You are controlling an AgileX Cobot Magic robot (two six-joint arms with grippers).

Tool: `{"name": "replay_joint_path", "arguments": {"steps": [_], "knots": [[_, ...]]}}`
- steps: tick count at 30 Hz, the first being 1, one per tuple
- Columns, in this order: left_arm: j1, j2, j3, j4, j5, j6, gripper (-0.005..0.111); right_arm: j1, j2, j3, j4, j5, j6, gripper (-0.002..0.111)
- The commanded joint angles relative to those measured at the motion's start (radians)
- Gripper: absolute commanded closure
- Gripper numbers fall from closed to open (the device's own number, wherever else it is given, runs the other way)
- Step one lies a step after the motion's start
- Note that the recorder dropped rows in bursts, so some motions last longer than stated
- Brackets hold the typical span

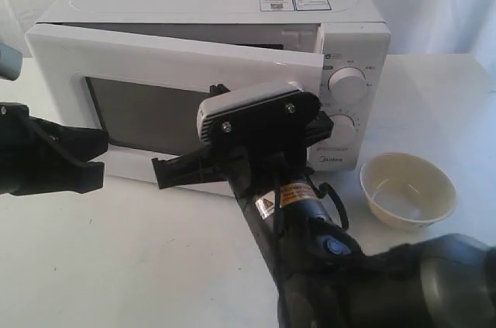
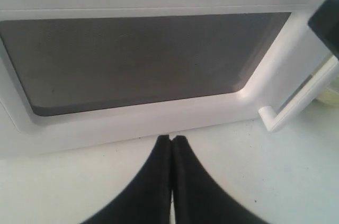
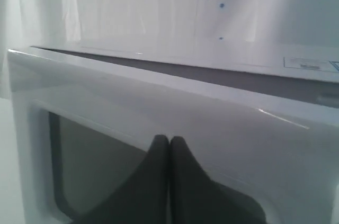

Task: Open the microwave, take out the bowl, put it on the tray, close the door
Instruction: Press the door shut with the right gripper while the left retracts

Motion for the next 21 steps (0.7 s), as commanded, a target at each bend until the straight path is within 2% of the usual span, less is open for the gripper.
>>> {"name": "replay_joint_path", "arguments": {"steps": [1, 21], "knots": [[-0.007, -0.009, 0.008, -0.011, 0.019, -0.005, 0.107, -0.054, 0.057, -0.054, 0.005, -0.015, 0.017, 0.108], [-0.007, -0.009, 0.008, -0.011, 0.050, -0.005, 0.107, -0.224, 0.201, -0.229, 0.022, -0.015, 0.026, 0.108]]}}
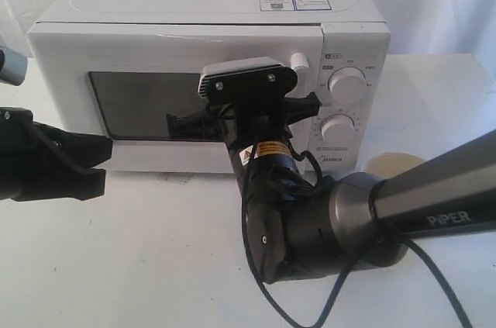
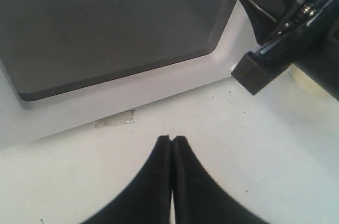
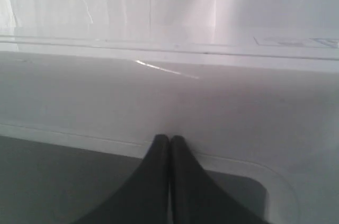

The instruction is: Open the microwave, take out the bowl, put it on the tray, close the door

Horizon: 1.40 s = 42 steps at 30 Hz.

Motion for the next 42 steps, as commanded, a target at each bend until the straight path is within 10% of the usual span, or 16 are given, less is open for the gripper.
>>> {"name": "replay_joint_path", "arguments": {"steps": [1, 42], "knots": [[-0.007, -0.009, 0.008, -0.011, 0.015, -0.004, 0.107, -0.056, 0.001, -0.036, 0.032, -0.028, 0.005, 0.108], [-0.007, -0.010, 0.008, -0.011, 0.089, -0.012, 0.107, 0.265, -0.324, 0.452, 0.016, -0.028, -0.066, 0.108]]}}
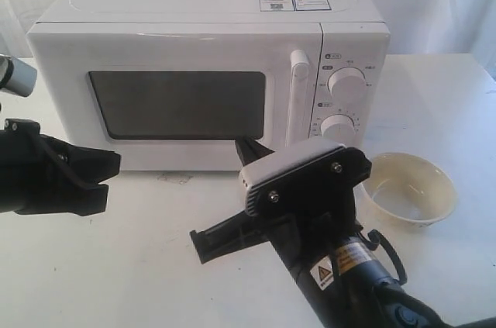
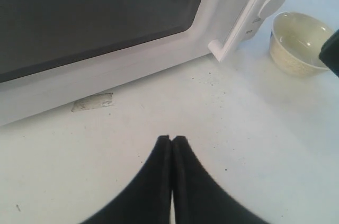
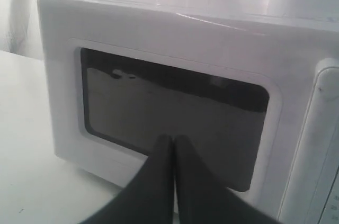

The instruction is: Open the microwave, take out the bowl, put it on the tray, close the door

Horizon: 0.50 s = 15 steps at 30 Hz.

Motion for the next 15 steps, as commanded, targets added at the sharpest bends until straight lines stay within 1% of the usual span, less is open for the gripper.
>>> {"name": "replay_joint_path", "arguments": {"steps": [1, 15], "knots": [[-0.007, -0.010, 0.008, -0.011, 0.010, -0.006, 0.107, 0.007, -0.009, 0.020, 0.003, -0.014, -0.013, 0.108], [-0.007, -0.012, 0.008, -0.011, 0.008, 0.004, 0.107, 0.007, -0.009, 0.026, 0.018, -0.014, -0.012, 0.108]]}}
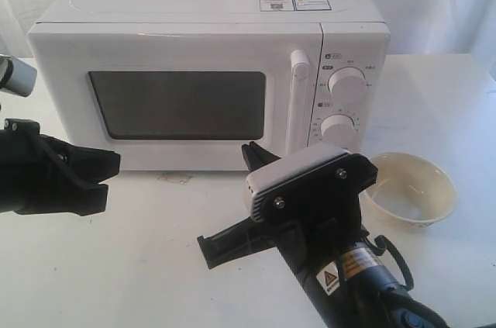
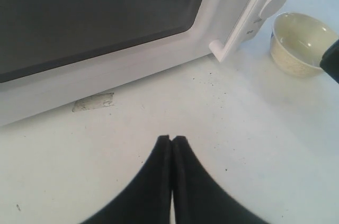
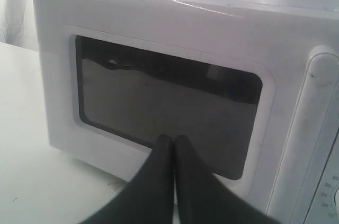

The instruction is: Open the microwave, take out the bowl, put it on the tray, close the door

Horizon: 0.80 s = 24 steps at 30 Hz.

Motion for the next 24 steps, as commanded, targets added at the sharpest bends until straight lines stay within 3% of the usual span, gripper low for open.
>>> {"name": "replay_joint_path", "arguments": {"steps": [1, 24], "knots": [[-0.007, -0.012, 0.008, -0.011, 0.008, 0.006, 0.107, 0.003, -0.009, 0.006, 0.005, -0.014, -0.009, 0.108], [-0.007, -0.012, 0.008, -0.011, 0.008, 0.008, 0.107, 0.003, -0.009, 0.006, 0.026, -0.014, -0.008, 0.108]]}}
